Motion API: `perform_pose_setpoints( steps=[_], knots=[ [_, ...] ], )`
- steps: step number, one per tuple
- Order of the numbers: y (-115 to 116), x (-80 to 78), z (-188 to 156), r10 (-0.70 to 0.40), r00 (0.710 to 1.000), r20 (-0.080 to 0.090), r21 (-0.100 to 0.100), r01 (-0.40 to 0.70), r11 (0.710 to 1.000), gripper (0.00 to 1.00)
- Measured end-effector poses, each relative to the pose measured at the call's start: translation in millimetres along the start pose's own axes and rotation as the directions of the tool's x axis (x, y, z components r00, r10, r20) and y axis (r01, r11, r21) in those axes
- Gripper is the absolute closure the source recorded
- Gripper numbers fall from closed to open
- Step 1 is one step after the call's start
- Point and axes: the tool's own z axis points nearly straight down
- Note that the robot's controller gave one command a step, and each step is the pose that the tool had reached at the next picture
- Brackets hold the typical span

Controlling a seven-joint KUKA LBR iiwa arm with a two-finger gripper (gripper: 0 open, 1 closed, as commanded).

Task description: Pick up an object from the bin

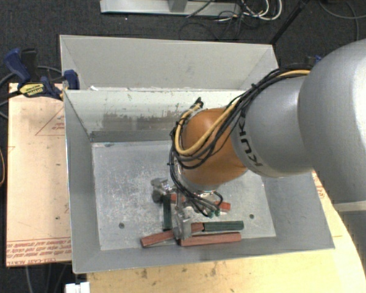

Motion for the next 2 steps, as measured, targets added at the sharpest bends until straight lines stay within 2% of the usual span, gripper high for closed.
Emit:
perform_pose_setpoints(
  steps=[1, 2],
  knots=[
    [3.2, -5.0, -2.7, -0.004, 1.0, 0.01, -0.002, 0.004, 1.0, 1.0],
    [3.0, -4.5, -1.0, -0.004, 1.0, 0.011, -0.002, 0.004, 1.0, 0.0]
  ],
)
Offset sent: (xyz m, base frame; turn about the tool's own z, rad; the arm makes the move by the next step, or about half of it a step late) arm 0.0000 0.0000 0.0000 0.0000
